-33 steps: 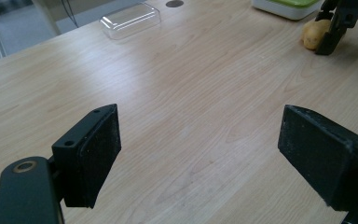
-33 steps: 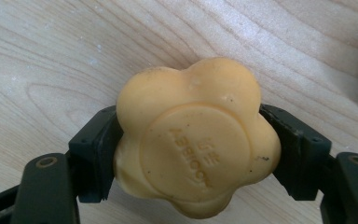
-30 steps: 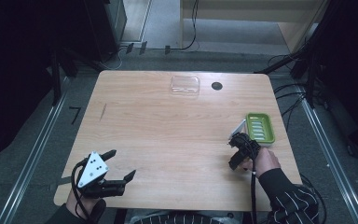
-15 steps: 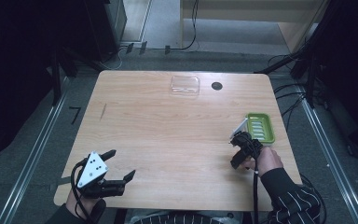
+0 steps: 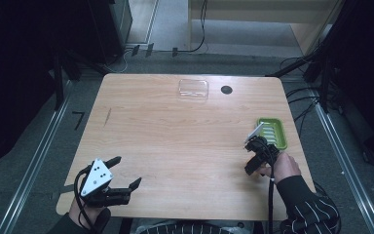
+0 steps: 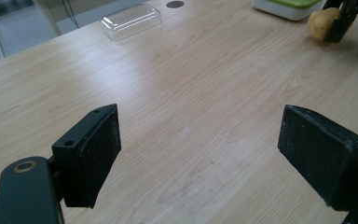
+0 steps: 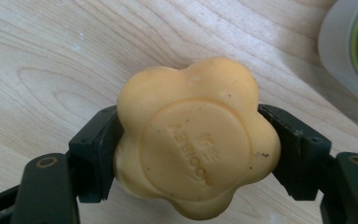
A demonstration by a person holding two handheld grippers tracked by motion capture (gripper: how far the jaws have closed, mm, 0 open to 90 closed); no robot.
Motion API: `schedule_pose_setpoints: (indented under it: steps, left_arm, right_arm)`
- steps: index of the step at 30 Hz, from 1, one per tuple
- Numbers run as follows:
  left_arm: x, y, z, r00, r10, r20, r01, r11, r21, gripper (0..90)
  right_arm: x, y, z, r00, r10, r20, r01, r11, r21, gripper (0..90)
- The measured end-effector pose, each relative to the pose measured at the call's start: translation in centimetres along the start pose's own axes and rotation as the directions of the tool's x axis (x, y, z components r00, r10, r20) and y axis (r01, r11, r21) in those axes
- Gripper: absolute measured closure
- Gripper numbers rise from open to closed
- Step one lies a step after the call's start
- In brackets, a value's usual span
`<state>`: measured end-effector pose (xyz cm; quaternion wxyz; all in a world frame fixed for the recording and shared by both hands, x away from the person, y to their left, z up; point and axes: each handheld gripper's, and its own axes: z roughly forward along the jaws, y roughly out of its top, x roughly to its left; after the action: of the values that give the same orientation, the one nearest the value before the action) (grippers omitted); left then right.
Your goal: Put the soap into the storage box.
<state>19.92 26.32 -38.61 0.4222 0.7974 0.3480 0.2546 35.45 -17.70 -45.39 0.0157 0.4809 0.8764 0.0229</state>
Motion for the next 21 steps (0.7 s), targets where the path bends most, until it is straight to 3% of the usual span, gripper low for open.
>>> schedule_pose_setpoints:
  steps: [21]
  left_arm:
    - [0.0, 0.0, 0.0, 1.0000, 0.000, -0.002, 0.000, 1.0000, 0.000, 13.6]
  right_arm:
    - [-1.3, -1.0, -0.9, 0.9991, 0.041, 0.013, -0.040, 0.999, -0.010, 26.7]
